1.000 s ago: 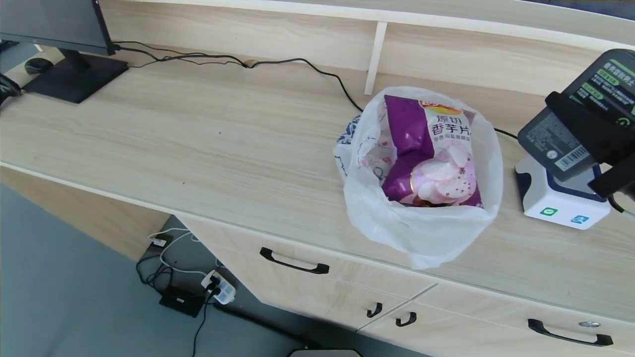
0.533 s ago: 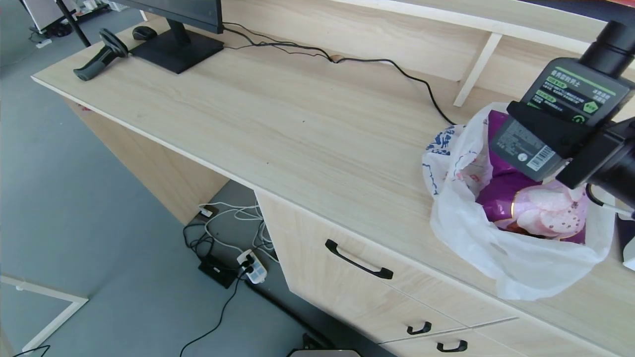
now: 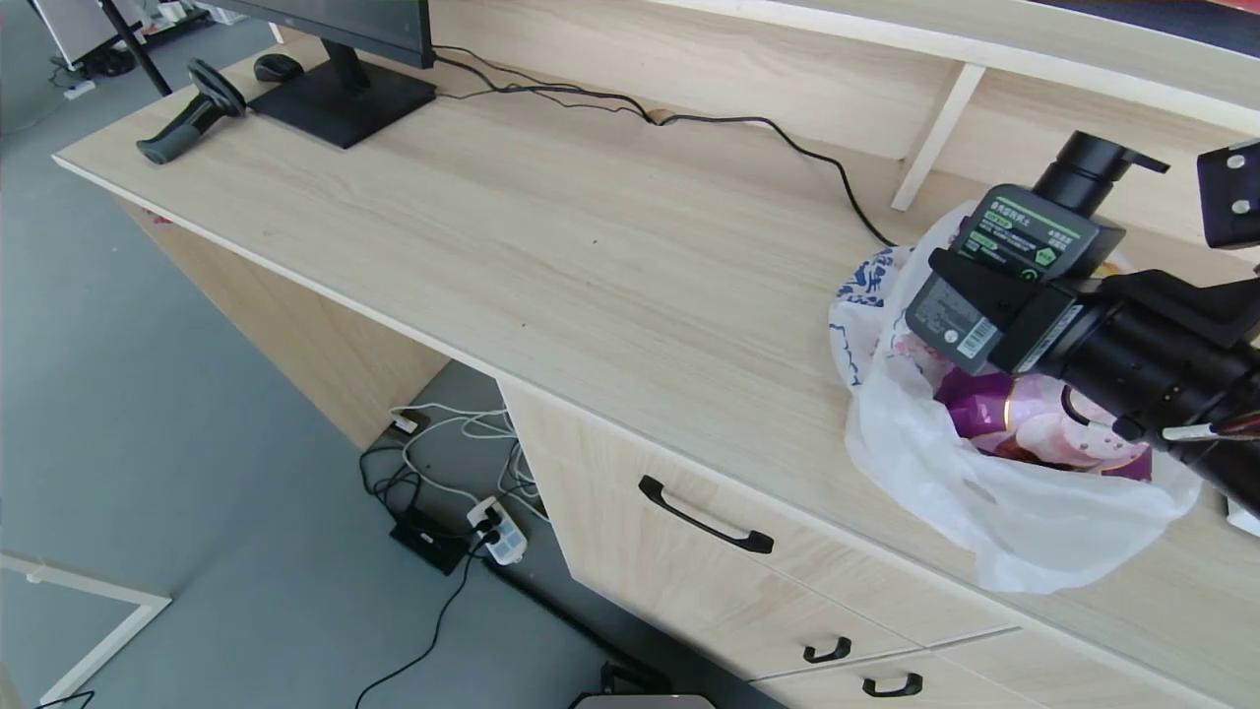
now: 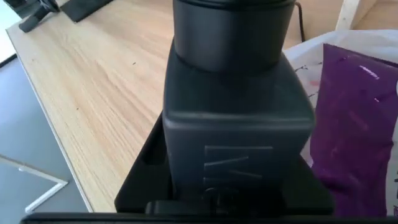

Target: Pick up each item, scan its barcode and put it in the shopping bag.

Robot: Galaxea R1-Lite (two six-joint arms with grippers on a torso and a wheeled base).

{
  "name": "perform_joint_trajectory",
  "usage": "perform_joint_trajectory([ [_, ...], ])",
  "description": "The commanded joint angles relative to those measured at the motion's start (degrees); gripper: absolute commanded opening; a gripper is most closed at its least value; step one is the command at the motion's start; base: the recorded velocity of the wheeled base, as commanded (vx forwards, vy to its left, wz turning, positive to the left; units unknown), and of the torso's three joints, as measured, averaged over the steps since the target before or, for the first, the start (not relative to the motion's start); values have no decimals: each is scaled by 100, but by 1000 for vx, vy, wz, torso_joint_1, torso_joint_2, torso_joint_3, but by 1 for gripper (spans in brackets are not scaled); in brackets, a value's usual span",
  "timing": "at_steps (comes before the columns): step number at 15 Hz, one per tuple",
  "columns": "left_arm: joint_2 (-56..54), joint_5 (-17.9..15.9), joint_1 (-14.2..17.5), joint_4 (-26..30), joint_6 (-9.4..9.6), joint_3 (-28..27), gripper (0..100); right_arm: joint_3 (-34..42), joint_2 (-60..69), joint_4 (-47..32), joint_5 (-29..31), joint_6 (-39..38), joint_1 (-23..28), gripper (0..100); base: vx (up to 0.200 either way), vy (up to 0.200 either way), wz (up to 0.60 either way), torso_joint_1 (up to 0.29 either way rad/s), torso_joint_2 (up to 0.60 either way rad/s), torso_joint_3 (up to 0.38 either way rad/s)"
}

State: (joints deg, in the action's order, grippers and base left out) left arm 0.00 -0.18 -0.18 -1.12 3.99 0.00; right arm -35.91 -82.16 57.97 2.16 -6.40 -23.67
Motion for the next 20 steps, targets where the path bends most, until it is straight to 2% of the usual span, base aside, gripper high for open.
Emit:
perform_joint_trajectory([
  [1, 0, 1, 1, -2, 6, 0, 100, 67, -195, 13, 13, 25, 91, 0, 0, 0, 0, 0, 0, 0],
  [3, 0, 1, 1, -2, -3, 0, 100, 14, -203, 22, 13, 473, 328, 0, 0, 0, 0, 0, 0, 0],
  [9, 9, 1, 1, -11, 23, 0, 100, 137, -327, 31, 13, 904, 478, 0, 0, 0, 0, 0, 0, 0],
  [17, 9, 1, 1, -20, 67, 0, 100, 146, -511, 31, 74, 1097, 443, 0, 0, 0, 0, 0, 0, 0],
  [20, 9, 1, 1, -20, 67, 0, 100, 225, -494, 83, 329, 1106, 425, 0, 0, 0, 0, 0, 0, 0],
])
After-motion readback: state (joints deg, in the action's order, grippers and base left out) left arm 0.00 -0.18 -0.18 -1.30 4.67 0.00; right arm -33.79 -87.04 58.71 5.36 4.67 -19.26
